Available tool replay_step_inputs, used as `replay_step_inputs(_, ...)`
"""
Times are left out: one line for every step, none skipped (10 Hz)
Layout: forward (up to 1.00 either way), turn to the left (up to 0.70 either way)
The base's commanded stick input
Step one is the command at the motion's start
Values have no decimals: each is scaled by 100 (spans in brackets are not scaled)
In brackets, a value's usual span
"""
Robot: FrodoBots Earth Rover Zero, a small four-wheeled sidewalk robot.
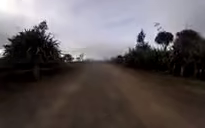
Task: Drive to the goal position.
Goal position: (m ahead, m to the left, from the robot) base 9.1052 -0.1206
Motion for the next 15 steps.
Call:
replay_step_inputs(85, 0)
replay_step_inputs(85, 0)
replay_step_inputs(85, 0)
replay_step_inputs(85, 0)
replay_step_inputs(85, 0)
replay_step_inputs(85, 0)
replay_step_inputs(85, 0)
replay_step_inputs(85, 0)
replay_step_inputs(85, 0)
replay_step_inputs(85, 0)
replay_step_inputs(85, 0)
replay_step_inputs(85, 0)
replay_step_inputs(85, 0)
replay_step_inputs(85, 0)
replay_step_inputs(85, 0)
